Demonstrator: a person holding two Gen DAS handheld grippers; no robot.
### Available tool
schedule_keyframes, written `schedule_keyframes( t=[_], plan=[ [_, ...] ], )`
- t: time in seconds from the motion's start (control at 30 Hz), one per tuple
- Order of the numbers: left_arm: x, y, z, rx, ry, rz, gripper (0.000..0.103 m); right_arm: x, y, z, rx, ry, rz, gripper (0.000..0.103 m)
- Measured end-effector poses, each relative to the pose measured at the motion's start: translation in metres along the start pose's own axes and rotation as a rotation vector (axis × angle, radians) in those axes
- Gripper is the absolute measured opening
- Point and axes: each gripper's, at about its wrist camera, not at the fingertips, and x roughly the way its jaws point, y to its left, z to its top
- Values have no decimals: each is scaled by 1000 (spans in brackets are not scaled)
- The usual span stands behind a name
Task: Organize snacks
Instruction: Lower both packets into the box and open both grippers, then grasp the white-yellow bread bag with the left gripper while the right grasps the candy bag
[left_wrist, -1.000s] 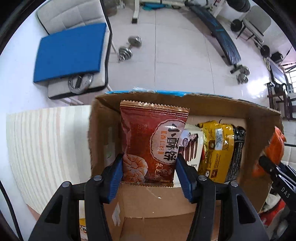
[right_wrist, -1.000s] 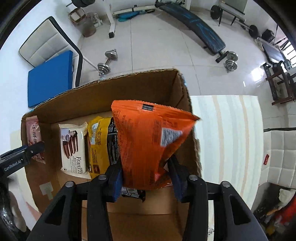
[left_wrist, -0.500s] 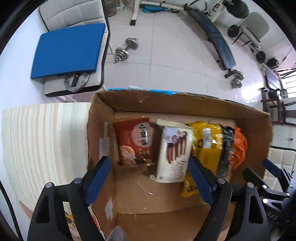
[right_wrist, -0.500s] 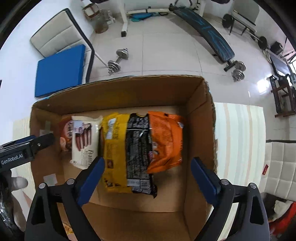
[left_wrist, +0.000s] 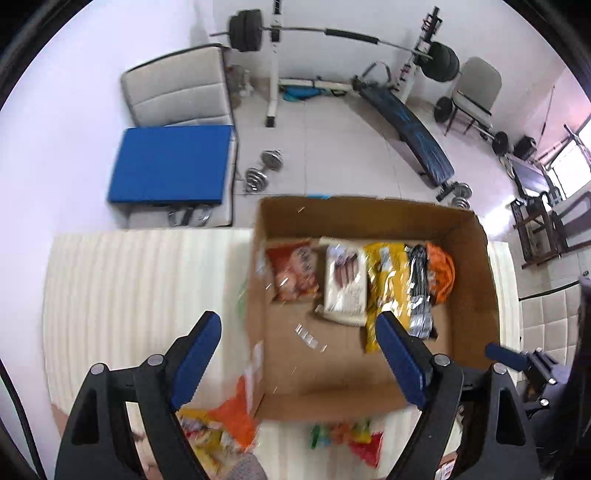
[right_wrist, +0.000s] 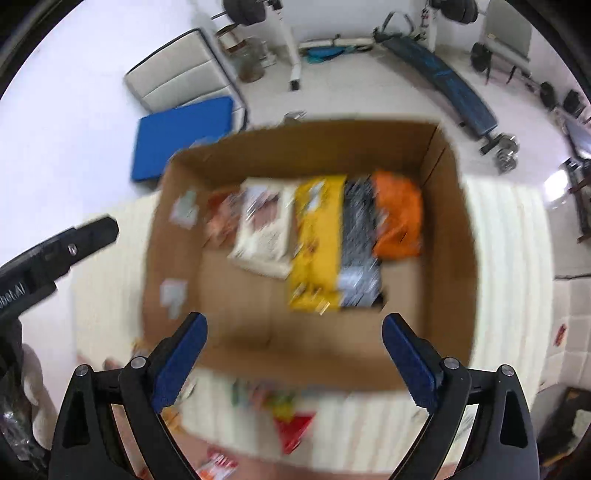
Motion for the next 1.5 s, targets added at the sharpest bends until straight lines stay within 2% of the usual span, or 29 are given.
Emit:
schedule_keyframes(
  t=[0.13, 0.3, 0.4, 0.47, 0.6, 0.77, 0.87, 0.9, 0.93, 0.97, 1.0, 1.13, 1.17, 1.27, 1.3, 1.33, 1.5],
  plan=[
    [-12, 39, -57, -52, 32, 48, 85, 9, 23, -51, -24, 45, 66, 98],
    [15, 105, -144, -213, 188, 78, 85, 50, 40, -104, 15, 165, 136, 98],
    [44, 137, -198, -334, 305, 43, 85, 80, 44, -122, 26, 206, 101, 98],
    [61, 151, -227, -414, 353, 7, 85, 100, 46, -127, 25, 223, 58, 98],
    [97, 170, -262, -563, 431, -83, 85, 128, 40, -127, 53, 239, -6, 98],
    [131, 177, -278, -642, 486, -144, 85, 155, 36, -126, 84, 250, -52, 98],
    [142, 179, -280, -663, 496, -138, 85, 167, 37, -125, 97, 247, -66, 98],
    [146, 182, -281, -666, 491, -136, 82, 168, 38, -126, 97, 238, -76, 98],
    [147, 181, -280, -675, 491, -142, 74, 170, 40, -124, 94, 226, -82, 98],
    [149, 180, -280, -667, 489, -135, 54, 171, 42, -123, 88, 221, -87, 98],
    [148, 182, -281, -662, 493, -127, 48, 174, 44, -123, 81, 226, -106, 98],
    [144, 176, -276, -632, 476, -88, 43, 185, 53, -120, 65, 226, -157, 97],
    [142, 172, -276, -626, 475, -82, 42, 188, 54, -121, 63, 223, -169, 92],
    [139, 161, -271, -619, 479, -68, 41, 196, 60, -123, 61, 214, -176, 89],
    [137, 155, -272, -611, 477, -67, 40, 194, 61, -125, 52, 202, -188, 72],
    [136, 149, -271, -598, 475, -61, 40, 193, 61, -128, 50, 197, -177, 69],
    [124, 109, -261, -494, 434, -8, 39, 191, 58, -146, 39, 199, -151, 66]
  ],
)
